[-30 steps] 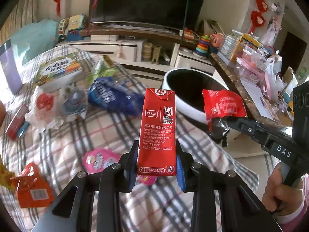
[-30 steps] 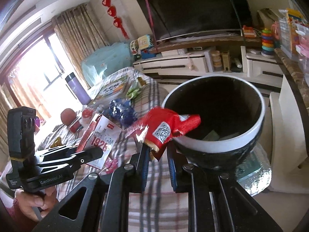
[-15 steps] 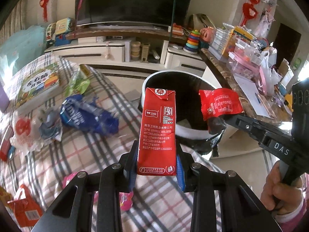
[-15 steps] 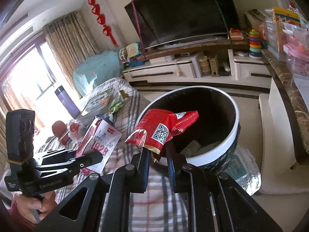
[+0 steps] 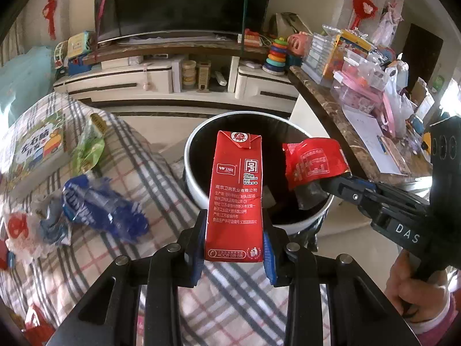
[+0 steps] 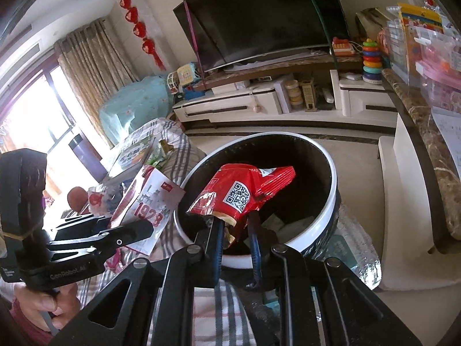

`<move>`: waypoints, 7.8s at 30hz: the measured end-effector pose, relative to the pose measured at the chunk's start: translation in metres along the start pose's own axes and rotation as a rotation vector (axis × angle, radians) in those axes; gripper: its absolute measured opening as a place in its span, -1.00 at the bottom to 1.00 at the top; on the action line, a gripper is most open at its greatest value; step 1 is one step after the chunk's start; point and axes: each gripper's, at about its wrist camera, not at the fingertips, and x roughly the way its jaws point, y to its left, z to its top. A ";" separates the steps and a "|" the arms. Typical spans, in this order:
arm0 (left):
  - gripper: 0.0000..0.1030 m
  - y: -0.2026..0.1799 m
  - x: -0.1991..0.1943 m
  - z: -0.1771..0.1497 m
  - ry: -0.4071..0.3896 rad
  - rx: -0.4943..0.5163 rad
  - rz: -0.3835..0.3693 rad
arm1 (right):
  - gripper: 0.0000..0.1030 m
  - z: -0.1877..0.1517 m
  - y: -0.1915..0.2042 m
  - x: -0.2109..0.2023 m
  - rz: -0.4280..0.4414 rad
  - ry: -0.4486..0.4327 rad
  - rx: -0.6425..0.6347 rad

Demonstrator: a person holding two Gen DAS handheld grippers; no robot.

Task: Collect trash
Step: 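Carry both items over the trash bin and open both tools to drop them, then move both open tools back over the bed toward the yellow and orange bags, then grasp the yellow chip bag with the left tool while the right tool grasps the orange bag, then carry both bags over the trash bin and open both tools to drop them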

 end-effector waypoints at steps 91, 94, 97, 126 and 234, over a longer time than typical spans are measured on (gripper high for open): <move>0.28 0.162 -0.199 -0.234 -0.095 -0.526 0.276 | 0.81 -0.100 0.205 0.041 0.333 0.186 -0.256; 0.28 0.177 -0.204 -0.236 -0.099 -0.552 0.307 | 0.81 -0.108 0.223 0.045 0.360 0.198 -0.287; 0.28 0.193 -0.205 -0.236 -0.095 -0.573 0.331 | 0.81 -0.116 0.241 0.051 0.358 0.198 -0.341; -0.05 0.269 -0.152 -0.195 -0.115 -0.572 0.337 | -0.05 -0.119 0.319 0.113 0.307 0.260 -0.554; -0.37 0.024 -0.012 -0.027 -0.023 -0.081 -0.042 | -0.68 -0.013 0.001 -0.007 0.002 -0.022 0.043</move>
